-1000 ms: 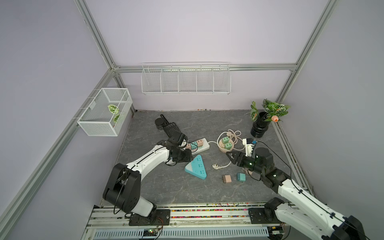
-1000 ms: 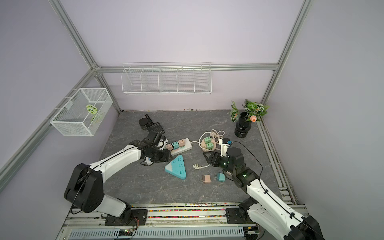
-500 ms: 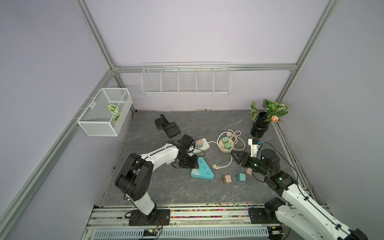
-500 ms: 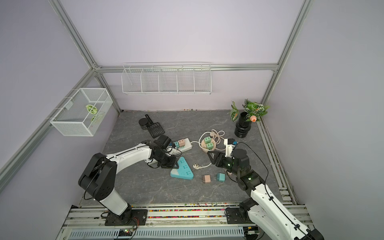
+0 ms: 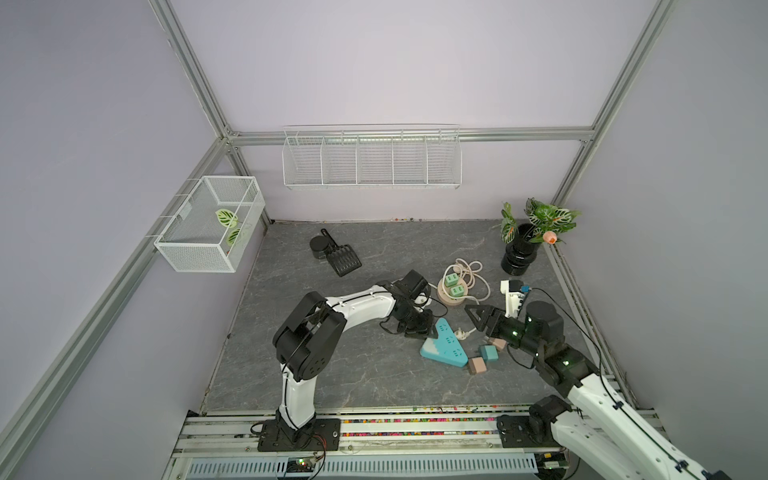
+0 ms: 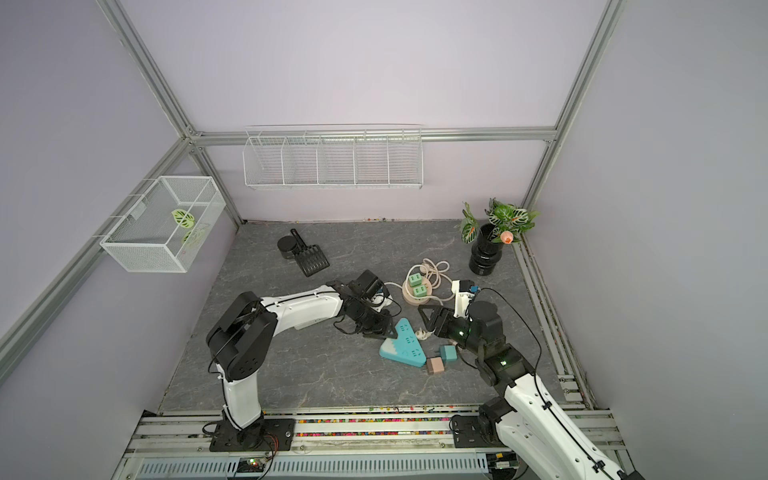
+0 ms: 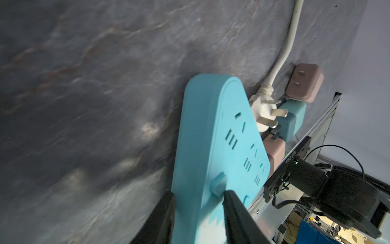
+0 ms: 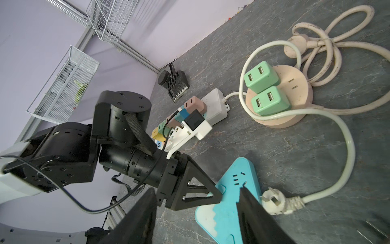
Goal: Pull the plug off the socket
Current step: Move the socket to the center of the board.
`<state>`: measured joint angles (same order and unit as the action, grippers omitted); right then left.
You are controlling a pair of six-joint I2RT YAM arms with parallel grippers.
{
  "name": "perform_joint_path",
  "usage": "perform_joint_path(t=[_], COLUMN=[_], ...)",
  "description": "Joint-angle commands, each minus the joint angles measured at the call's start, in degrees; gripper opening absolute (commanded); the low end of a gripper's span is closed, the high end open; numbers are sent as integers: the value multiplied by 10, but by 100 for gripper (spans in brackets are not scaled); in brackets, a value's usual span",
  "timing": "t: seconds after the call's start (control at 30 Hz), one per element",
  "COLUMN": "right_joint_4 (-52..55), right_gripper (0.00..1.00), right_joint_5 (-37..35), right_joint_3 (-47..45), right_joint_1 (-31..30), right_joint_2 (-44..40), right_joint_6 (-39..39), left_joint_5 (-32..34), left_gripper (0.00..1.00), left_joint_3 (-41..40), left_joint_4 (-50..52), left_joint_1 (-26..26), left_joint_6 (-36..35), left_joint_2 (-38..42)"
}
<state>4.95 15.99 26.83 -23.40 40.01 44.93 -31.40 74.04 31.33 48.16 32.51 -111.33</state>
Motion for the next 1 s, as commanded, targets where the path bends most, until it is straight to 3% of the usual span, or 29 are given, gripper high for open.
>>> perform_joint_path(t=[0.0,0.2,0.43,0.53,0.67,0.87,0.97], right_joint_4=[19,34,-48,-122,-191,-187,-133], right_gripper=[63,63,64,67,67,67,66], right_joint_5=[-14,-39,-74,-68,-7,136,162], right_joint_3=[-7,-5,-59,-87,-73,31,100], right_joint_1=[5,7,7,7,8,-2,-30], right_joint_2=[-12,-40,-83,-75,5,169,248], right_joint_6=[-10,-9,46,76,71,3,-35], left_joint_5=[-10,56,211,313,384,356,340], left_gripper=[42,47,50,50,55,56,56], left_joint_3=[30,19,-54,-86,-141,-217,-245], left_joint_4=[-19,-59,-97,-69,-35,2,-6], left_joint_1=[7,8,8,7,-14,-116,-159], left_joint_6=[16,17,-23,-20,-33,-12,-32], left_joint_2=[-20,41,209,272,345,433,469])
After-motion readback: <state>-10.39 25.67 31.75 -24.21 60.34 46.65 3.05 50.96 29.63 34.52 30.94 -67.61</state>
